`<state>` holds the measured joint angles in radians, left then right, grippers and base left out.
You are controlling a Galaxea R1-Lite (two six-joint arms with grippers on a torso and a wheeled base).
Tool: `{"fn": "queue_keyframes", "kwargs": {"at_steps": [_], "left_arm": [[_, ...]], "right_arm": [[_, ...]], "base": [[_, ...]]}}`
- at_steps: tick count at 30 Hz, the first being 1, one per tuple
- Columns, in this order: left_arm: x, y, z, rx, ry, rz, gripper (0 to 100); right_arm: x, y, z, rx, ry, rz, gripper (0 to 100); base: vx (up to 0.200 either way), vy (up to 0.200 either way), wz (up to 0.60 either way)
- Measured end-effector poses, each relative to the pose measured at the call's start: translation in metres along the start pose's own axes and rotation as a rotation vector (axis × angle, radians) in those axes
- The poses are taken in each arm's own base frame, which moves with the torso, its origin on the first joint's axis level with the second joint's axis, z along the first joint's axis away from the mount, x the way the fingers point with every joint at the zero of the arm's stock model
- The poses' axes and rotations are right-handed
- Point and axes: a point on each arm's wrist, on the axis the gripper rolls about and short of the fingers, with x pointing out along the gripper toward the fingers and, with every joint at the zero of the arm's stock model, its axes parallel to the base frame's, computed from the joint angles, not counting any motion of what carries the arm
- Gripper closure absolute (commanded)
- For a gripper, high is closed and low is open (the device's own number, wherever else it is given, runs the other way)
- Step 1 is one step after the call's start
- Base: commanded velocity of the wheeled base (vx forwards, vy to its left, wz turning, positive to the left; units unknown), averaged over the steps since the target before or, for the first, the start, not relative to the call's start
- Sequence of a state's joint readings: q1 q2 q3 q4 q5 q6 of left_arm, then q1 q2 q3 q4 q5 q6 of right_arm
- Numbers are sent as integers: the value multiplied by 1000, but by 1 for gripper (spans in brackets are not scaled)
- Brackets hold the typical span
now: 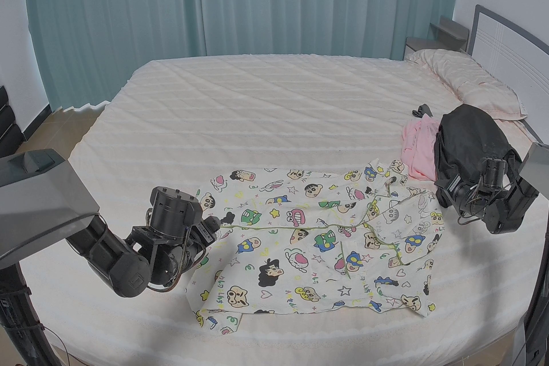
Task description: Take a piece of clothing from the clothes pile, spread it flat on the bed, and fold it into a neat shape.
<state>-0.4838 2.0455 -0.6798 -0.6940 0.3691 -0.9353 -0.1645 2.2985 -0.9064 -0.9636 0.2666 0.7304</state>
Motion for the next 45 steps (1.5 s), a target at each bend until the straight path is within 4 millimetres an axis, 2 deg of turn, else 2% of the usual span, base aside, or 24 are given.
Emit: {"fn": "queue_keyframes", "kwargs": {"at_steps": [3, 9, 19, 25, 26, 31, 37, 45], "left_arm": [[0, 2, -1, 1, 23, -7, 0], [0, 8, -1, 2, 73, -15, 0], [1, 29, -3, -9, 223, -44, 0], [6, 40, -11, 19, 268, -11, 0], [7, 42, -12, 25, 274, -5, 100], [9, 47, -19, 48, 300, 12, 100], [10, 48, -19, 42, 299, 17, 100], [9, 48, -1, 6, 246, 2, 100]], "right_arm": [[-5, -1, -3, -3, 13, -8, 0], [-28, -2, -11, -33, 44, -41, 0], [-80, -7, -42, -32, 131, -107, 0], [-97, -2, -57, -42, 163, -79, 0], [-99, -1, -59, -44, 168, -71, 0], [-105, 0, -67, -48, 202, -48, 0], [-108, -1, -72, -48, 225, -52, 0], [-108, -3, -75, -46, 239, -61, 0]], "base": [[0, 0, 0], [0, 0, 0], [0, 0, 0], [0, 0, 0], [0, 0, 0], [0, 0, 0], [0, 0, 0], [0, 0, 0]]}}
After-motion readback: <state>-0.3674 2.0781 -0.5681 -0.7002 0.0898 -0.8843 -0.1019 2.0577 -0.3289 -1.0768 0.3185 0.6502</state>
